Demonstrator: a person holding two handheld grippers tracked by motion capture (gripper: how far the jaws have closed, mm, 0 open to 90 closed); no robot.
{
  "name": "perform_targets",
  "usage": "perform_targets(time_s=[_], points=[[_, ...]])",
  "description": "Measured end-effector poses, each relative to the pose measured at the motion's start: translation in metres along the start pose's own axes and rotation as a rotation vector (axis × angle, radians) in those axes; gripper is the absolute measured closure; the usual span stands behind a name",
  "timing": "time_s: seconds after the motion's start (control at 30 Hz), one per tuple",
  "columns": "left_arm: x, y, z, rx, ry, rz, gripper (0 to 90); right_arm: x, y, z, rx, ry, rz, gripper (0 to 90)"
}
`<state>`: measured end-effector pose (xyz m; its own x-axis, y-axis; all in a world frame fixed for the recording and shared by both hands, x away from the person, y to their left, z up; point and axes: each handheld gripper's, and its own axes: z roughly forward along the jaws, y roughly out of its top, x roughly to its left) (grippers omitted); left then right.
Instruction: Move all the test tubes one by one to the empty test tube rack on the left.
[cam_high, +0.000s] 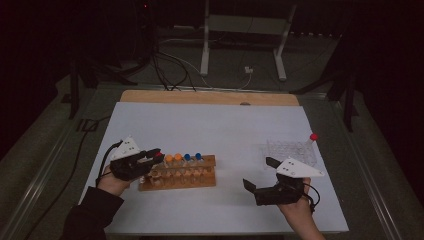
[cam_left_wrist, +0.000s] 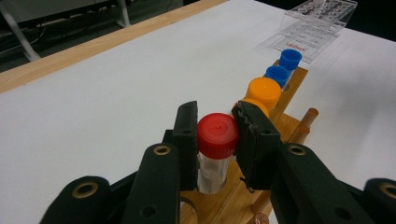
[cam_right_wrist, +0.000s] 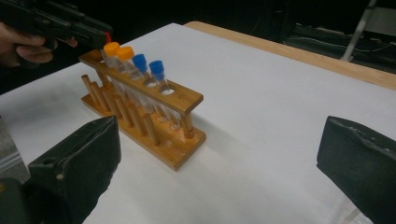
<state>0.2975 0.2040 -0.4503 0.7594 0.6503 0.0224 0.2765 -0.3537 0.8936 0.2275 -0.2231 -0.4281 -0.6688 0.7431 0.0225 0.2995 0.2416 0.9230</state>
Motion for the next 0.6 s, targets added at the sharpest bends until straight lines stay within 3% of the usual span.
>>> perform_targets(time_s=[0.27, 0.4, 0.47, 0.6], points=[[0.001, -0.002, -0.002, 0.001, -0.005, -0.016, 69.4, -0.003, 0.002, -0.004, -0.015, -0.007, 0.005, 0.0], [-0.001, -0.003, -0.006, -0.008, -0.023, -0.022, 51.0, -0.008, 0.005, -0.009, -0.029, -0.017, 0.008, 0.0], [-0.003, -0.002, -0.009, -0.005, -0.022, -0.025, 37.1, -0.012, 0.007, -0.013, -0.045, -0.029, 0.014, 0.0], [-0.004, -0.003, -0.015, -0.021, -0.010, -0.022, 22.3, -0.025, 0.008, -0.024, -0.080, -0.076, 0.020, 0.0]])
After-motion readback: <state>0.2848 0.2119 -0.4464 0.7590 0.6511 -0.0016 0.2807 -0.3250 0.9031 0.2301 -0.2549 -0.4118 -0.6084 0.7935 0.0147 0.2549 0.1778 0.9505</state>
